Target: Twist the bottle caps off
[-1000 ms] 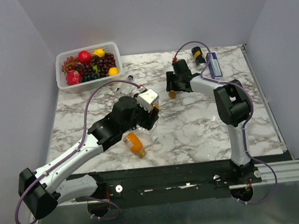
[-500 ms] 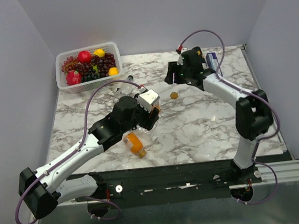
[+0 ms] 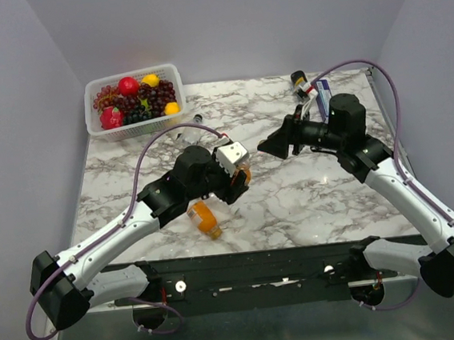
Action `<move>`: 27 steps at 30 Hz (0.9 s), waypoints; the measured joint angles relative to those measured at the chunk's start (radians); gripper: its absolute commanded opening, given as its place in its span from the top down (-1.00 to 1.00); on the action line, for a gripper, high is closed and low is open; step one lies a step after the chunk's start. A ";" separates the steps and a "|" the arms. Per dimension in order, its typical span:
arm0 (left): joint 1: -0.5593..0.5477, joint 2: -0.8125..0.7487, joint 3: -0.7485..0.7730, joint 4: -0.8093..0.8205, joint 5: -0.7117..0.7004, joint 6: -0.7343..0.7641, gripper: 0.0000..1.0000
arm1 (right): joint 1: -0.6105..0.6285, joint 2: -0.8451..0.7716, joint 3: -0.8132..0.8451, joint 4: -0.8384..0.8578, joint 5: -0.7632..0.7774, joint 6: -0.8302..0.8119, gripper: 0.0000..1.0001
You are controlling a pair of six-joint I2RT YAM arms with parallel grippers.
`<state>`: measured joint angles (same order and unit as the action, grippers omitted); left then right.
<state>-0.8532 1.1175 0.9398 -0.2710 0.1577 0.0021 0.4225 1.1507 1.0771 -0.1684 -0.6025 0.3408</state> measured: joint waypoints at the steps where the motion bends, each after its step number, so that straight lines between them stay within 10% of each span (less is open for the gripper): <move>1: 0.000 0.001 0.000 0.000 0.018 0.002 0.09 | 0.009 -0.011 -0.011 -0.002 -0.024 0.002 -0.43; 20: -0.013 0.055 0.001 -0.010 0.112 0.013 0.08 | 0.236 -0.006 -0.058 -0.040 0.032 0.015 -0.41; 27: -0.015 0.055 0.001 -0.015 0.112 0.013 0.05 | 0.267 0.010 -0.062 -0.050 0.080 0.003 0.20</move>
<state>-0.8680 1.1725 0.9405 -0.2863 0.2695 0.0154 0.6891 1.1606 1.0153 -0.2180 -0.5228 0.3435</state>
